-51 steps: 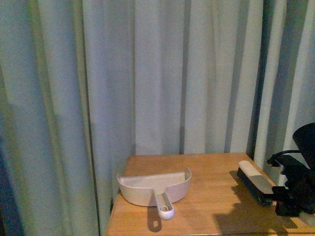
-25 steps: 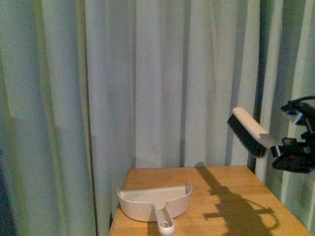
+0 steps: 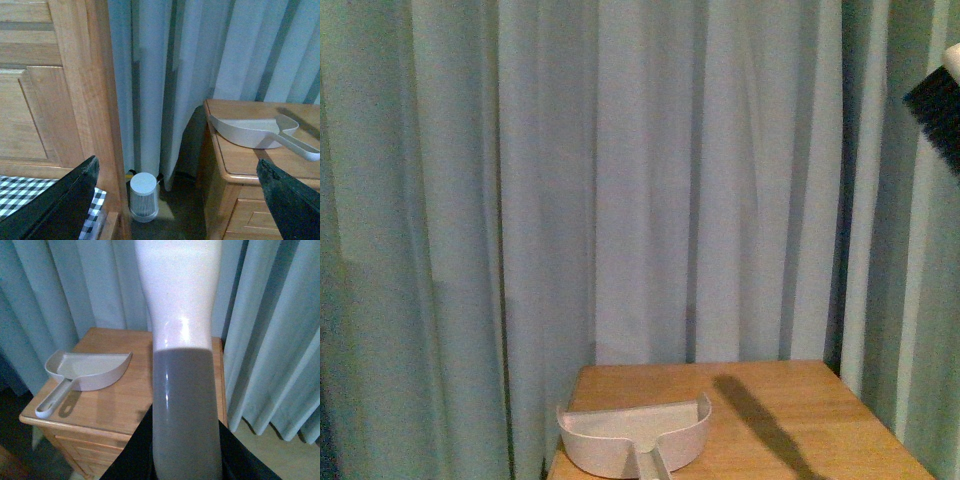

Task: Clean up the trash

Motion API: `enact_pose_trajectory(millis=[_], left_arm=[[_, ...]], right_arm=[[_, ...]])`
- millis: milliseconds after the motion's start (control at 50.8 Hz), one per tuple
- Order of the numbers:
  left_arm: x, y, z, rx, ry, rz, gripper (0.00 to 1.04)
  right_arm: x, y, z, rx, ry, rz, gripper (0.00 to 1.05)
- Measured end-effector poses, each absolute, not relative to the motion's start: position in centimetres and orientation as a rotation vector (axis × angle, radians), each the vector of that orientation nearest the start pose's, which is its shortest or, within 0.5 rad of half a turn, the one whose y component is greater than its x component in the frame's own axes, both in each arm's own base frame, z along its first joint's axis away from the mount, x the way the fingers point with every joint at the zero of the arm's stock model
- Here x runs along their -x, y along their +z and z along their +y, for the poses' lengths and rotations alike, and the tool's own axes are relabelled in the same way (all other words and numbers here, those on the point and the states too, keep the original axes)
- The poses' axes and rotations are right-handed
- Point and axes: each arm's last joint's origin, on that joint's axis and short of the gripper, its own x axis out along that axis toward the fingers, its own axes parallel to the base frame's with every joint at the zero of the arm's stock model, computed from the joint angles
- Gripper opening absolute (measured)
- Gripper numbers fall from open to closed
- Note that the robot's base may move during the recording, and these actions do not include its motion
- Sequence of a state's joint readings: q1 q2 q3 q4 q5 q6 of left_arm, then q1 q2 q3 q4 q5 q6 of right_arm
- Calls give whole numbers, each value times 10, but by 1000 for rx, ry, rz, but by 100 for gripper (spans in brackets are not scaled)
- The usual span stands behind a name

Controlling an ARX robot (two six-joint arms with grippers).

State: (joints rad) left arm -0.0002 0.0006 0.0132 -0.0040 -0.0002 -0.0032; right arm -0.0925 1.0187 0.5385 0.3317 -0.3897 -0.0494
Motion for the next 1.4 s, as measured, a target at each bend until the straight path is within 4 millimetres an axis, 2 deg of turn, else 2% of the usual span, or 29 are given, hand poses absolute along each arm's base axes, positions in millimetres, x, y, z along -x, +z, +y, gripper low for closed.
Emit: enact_pose_trajectory(millis=[59,98,394,453,552,650,729,827,886,1005,1103,1202,1320,1398], left_arm=[[-97,168,0,3,0,-9,97],[-97,168,0,3,0,-9,97],[-97,168,0,4,-6,-8,97],[-99,170,1,8,-139,-2,97],[-109,191,5,-37,-231,-19,97],[-128,229,9,-95,-232,-15,97],[-155,260,11,-129,-232,-5,97],[-213,293,-1,-150,-301,58,97],[-243,303,-14,-152,-342,91,97],[-288,311,-42,-157,-414,134,97],[-320,306,-68,-144,-488,198,97],[-347,292,-93,-120,-512,287,97],[-382,247,-133,-124,-491,503,97],[-390,225,-150,-141,-490,579,97]], right_arm=[[-204,246,-10,17,300,112,19],[-201,244,-10,17,299,111,19],[-200,244,-11,15,296,109,19],[-200,244,-11,14,296,109,19],[-200,244,-11,15,297,109,19],[-200,244,-11,14,295,109,19],[-200,244,-11,14,296,109,19],[-200,244,-11,14,296,109,19],[-200,244,-11,14,296,109,19],[-200,244,-11,14,296,109,19],[-200,244,-11,14,296,109,19],[-200,244,-11,14,296,109,19],[-200,244,-11,14,296,109,19],[-200,244,-11,14,296,109,19]])
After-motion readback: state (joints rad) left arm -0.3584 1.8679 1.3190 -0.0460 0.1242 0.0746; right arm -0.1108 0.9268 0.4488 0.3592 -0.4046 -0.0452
